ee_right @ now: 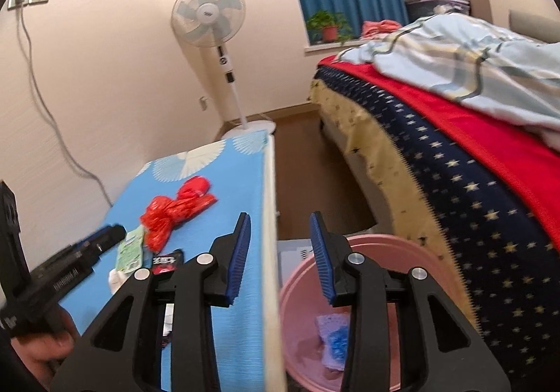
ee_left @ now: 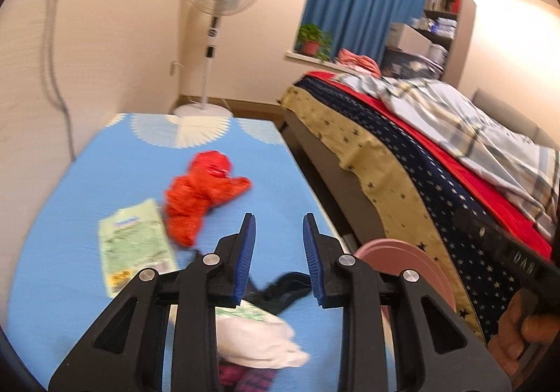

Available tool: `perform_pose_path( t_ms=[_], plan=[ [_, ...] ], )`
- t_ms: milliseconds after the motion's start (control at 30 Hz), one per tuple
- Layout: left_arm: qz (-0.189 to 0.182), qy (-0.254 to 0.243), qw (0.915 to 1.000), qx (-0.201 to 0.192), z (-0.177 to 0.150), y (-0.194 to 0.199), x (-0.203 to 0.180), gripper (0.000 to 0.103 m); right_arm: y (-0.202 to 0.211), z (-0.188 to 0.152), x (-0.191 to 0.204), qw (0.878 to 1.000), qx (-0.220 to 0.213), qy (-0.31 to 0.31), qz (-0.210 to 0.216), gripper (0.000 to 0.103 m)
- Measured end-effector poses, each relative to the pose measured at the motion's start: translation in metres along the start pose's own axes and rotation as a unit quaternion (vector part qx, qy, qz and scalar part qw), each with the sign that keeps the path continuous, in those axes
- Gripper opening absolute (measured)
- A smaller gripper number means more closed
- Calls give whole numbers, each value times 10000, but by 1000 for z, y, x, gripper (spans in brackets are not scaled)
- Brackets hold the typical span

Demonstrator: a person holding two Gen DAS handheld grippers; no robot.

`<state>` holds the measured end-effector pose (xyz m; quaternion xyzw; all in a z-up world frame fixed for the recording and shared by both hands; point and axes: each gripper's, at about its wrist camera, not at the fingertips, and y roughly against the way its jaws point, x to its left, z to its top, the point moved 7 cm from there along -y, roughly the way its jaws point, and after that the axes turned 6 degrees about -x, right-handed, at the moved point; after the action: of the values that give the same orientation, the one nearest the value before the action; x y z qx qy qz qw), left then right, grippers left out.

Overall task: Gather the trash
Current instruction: 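Move left tool to the red plastic bag while right tool approaches the black elastic band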

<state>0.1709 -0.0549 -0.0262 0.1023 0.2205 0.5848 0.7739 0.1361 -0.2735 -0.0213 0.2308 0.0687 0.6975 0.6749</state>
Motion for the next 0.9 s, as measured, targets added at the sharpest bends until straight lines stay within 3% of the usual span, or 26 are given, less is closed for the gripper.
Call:
perform_pose_path(
  t_ms=[433,900],
  plan=[
    [639,86,9977,-183,17,-3,63,24,-50,-44,53,9973,487,152,523,33],
    [561,-40,9981,264,0,-56,86,24,-104,-81,69,9902,1186,-57,737,34]
  ],
)
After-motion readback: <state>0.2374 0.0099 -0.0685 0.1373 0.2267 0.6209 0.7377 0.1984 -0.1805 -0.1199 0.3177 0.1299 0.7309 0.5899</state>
